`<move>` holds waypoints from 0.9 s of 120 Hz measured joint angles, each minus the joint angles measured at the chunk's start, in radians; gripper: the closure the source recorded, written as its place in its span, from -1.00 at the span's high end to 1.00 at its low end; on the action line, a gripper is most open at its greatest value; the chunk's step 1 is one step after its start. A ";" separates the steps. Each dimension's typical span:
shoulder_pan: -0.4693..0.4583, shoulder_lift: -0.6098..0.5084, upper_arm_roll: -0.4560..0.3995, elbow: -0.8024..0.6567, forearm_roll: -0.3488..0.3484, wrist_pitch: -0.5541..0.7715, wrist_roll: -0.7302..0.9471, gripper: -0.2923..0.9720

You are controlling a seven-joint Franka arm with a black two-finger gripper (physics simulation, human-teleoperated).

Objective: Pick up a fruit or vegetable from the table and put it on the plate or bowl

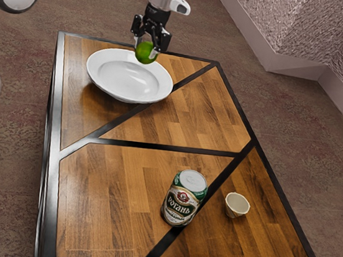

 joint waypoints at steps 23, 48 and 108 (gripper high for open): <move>0.005 0.009 0.001 0.006 -0.011 0.003 0.001 0.33; 0.030 0.008 0.004 0.007 -0.022 -0.006 0.004 0.49; -0.483 0.119 -0.152 0.184 0.010 -0.136 0.719 0.53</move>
